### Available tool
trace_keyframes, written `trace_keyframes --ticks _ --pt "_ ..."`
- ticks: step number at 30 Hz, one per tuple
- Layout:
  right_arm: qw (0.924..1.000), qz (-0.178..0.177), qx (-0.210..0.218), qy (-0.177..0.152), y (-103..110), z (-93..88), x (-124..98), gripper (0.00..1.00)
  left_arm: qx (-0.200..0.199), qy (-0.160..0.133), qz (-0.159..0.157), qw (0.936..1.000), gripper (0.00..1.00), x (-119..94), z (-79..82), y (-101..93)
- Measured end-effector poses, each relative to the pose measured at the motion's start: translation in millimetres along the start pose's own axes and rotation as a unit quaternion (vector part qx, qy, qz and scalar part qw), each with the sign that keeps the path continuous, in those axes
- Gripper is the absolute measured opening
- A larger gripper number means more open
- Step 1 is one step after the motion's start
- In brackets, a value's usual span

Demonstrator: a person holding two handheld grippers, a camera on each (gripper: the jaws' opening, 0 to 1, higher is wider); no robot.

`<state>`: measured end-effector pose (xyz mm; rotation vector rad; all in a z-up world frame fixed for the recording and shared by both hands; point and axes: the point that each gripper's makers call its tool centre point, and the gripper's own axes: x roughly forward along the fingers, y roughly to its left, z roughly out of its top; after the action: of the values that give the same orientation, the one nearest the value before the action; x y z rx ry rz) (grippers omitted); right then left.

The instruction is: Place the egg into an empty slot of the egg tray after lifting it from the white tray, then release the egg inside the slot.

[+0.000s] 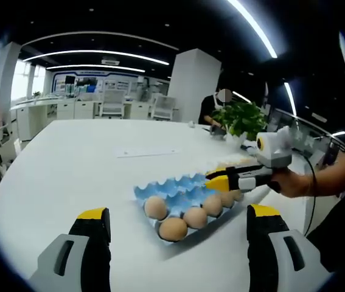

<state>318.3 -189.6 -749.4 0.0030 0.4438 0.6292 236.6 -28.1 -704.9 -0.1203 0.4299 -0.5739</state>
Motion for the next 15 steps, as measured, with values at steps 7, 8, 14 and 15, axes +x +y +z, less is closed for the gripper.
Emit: trace_keyframes --ticks 7,8,14,15 --pt "0.9889 -0.145 0.011 -0.032 -88.4 -2.9 -56.2 0.22 0.0 -0.001 0.002 1.0 0.93 0.8 0.9 1.7" --pt "0.9827 -0.179 0.004 -0.049 -104.6 1.0 -68.3 0.22 0.0 0.0 0.003 1.0 0.93 0.9 0.8 2.1" --pt "0.9719 -0.229 0.046 -0.03 -143.9 -23.5 -88.9 0.26 -0.001 0.0 0.001 1.0 0.93 2.0 0.8 1.0" --pt "0.9728 -0.226 0.043 -0.029 -144.1 -26.0 -87.5 0.29 0.0 0.0 0.001 1.0 0.93 2.1 0.8 0.8"
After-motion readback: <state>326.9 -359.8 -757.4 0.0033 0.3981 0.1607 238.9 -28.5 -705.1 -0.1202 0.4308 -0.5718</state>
